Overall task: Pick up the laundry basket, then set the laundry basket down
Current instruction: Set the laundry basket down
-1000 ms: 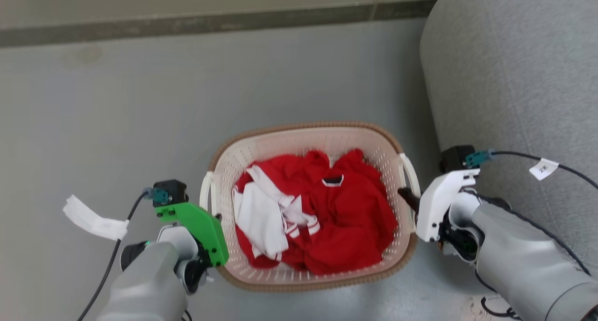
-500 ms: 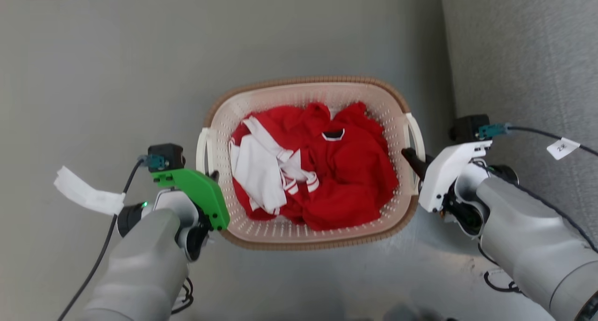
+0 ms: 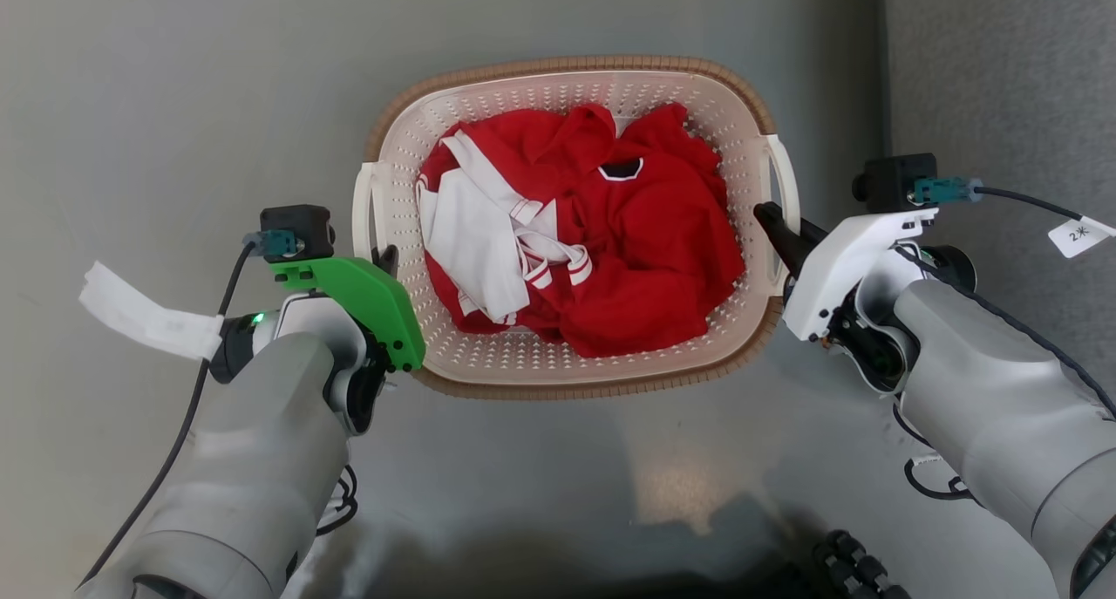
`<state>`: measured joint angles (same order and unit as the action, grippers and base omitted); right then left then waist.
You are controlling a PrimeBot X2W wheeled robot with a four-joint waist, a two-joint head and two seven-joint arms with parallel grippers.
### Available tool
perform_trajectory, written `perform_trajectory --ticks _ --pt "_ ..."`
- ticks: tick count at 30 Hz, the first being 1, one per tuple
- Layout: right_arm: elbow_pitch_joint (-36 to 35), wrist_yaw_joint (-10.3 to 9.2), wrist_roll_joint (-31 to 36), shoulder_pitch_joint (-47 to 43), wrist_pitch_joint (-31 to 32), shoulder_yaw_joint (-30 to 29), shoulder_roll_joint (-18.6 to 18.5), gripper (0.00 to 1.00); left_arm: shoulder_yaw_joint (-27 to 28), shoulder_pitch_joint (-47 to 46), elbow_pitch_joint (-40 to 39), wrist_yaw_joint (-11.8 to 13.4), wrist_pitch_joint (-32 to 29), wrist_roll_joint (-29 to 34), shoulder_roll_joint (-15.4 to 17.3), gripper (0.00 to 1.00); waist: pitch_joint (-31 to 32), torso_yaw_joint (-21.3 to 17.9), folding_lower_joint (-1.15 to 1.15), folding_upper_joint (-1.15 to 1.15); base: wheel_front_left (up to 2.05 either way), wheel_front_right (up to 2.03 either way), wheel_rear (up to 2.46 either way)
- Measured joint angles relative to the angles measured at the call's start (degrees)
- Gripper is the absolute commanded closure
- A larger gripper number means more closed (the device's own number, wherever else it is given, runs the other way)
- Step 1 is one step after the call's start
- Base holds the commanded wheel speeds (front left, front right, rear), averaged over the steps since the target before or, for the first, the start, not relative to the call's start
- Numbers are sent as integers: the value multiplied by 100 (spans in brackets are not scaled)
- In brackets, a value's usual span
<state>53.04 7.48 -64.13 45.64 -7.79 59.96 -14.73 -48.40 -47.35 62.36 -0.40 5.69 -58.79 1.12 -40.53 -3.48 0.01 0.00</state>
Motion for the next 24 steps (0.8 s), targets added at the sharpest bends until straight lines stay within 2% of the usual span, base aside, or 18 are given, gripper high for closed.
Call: perform_trajectory --ticks 24 --pt "-13 -1 -57 230 -487 166 -1 100 -216 -255 21 142 447 -1 27 100 -931 9 0 0 0 0 0"
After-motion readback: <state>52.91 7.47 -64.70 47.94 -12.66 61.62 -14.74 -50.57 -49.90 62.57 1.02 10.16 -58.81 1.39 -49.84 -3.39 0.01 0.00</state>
